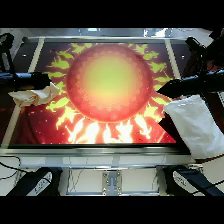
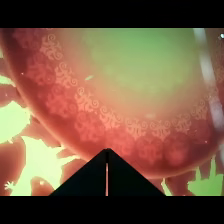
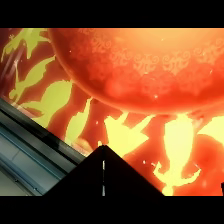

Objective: Fold the shirts.

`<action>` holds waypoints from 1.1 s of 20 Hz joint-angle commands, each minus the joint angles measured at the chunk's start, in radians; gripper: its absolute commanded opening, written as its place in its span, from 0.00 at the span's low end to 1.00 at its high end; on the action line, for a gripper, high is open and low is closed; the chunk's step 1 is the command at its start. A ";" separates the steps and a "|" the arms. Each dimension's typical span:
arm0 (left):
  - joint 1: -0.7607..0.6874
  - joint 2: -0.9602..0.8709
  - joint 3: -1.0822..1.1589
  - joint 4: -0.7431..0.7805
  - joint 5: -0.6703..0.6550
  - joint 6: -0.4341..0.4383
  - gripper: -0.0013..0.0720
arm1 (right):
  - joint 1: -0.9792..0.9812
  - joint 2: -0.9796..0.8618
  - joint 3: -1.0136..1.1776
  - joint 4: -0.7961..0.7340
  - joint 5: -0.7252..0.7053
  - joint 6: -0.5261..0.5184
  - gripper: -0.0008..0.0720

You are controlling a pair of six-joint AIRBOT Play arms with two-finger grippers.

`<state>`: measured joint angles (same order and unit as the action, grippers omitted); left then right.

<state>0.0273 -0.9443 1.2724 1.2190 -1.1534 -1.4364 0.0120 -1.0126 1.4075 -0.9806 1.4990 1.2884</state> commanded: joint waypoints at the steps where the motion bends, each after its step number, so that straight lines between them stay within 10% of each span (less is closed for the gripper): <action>1: 0.000 0.000 0.000 0.000 0.000 0.001 0.04 | 0.001 0.000 0.001 -0.001 0.000 0.000 0.02; 14: 0.000 -0.014 0.000 0.010 0.062 0.004 0.05 | 0.001 0.000 0.001 -0.023 -0.029 0.000 0.02; 15: 0.002 -0.028 0.000 0.051 0.097 0.004 0.12 | 0.001 0.000 0.001 -0.024 -0.033 0.000 0.02; 17: 0.024 -0.064 0.000 0.229 0.180 -0.056 0.76 | 0.001 0.000 0.001 -0.026 -0.045 0.000 0.02; 22: 0.278 -0.220 0.000 0.436 0.273 -0.397 0.77 | 0.001 0.000 0.001 -0.058 -0.084 0.000 0.02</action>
<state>0.1753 -1.0821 1.2724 1.5482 -0.9421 -1.6569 0.0120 -1.0126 1.4075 -1.0187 1.4425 1.2884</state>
